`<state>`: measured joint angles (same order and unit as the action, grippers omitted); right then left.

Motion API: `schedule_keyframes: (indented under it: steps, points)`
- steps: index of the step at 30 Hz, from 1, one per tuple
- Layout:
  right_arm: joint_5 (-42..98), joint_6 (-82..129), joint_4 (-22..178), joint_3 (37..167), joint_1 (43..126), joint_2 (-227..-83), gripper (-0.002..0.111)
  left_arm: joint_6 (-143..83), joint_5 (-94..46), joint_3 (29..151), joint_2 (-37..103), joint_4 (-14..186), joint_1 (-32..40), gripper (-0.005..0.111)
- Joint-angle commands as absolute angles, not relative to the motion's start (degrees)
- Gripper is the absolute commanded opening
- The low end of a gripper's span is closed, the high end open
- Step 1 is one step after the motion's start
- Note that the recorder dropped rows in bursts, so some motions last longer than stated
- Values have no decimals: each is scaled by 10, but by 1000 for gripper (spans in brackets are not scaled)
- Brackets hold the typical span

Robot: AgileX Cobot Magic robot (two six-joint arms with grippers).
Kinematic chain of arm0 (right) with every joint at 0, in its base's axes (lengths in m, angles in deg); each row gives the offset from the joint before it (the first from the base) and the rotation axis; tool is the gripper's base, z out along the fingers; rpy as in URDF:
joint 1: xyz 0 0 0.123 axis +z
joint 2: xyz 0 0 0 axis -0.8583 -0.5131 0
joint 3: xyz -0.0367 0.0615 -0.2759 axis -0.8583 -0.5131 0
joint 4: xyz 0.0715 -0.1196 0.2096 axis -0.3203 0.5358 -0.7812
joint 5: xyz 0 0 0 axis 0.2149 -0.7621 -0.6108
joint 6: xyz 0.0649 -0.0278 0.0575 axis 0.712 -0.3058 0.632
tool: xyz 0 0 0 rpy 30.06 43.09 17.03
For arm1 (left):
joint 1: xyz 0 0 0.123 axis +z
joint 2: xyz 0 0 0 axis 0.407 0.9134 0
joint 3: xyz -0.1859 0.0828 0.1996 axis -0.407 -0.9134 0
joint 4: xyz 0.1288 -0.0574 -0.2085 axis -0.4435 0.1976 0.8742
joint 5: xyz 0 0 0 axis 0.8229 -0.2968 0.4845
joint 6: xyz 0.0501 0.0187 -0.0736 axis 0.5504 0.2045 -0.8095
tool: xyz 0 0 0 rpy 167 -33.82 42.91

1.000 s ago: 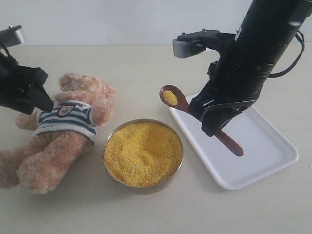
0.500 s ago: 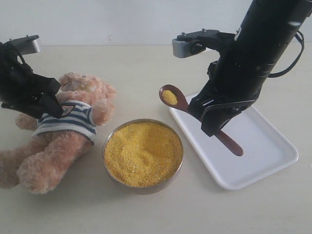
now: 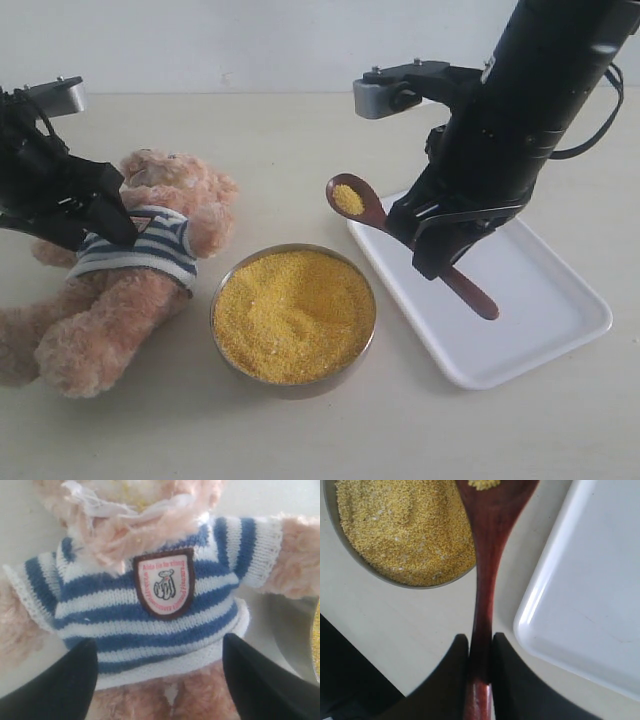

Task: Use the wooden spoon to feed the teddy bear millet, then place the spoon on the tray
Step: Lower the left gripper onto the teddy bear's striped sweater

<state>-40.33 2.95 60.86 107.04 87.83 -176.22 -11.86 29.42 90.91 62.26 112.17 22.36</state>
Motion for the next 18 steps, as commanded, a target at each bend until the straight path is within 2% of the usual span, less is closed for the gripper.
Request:
schedule_keyframes:
  steps: [1,8,18]
  points:
    - [-398,24,604,1073,876,-1757,0,-113,291,912,629,1122,220,68]
    - [-398,24,604,1073,876,-1757,0,-111,276,912,668,1124,194,69]
    - [-395,24,604,1073,876,-1757,0,-120,266,912,676,1130,192,69]
